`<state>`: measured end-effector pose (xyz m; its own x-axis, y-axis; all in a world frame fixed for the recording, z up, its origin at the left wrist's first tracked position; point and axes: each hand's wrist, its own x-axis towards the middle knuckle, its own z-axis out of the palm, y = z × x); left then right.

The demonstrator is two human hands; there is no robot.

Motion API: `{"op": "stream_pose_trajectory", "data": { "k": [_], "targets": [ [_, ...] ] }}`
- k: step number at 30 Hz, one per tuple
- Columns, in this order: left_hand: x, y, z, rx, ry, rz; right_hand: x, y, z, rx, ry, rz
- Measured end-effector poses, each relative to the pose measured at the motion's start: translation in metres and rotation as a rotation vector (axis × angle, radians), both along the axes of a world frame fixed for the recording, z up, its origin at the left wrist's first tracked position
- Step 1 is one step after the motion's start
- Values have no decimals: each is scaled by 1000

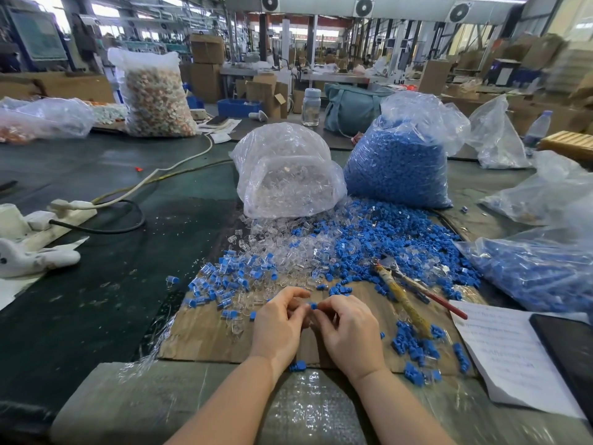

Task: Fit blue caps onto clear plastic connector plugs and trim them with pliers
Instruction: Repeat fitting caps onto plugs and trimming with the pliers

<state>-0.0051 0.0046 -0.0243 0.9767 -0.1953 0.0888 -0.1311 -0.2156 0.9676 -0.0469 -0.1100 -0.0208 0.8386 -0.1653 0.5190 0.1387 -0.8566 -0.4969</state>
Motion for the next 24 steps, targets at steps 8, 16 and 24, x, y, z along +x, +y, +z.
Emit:
{"op": "stream_pose_trajectory", "data": {
  "k": [8,16,24],
  "targets": [
    [0,1,1,77,-68,26,1,-1,-2,-27,-17,11],
    [1,1,2,99,-69,49,2,-1,-2,-55,-52,21],
    [4,-1,2,57,37,57,8,-24,14,-180,-68,-297]
  ]
}}
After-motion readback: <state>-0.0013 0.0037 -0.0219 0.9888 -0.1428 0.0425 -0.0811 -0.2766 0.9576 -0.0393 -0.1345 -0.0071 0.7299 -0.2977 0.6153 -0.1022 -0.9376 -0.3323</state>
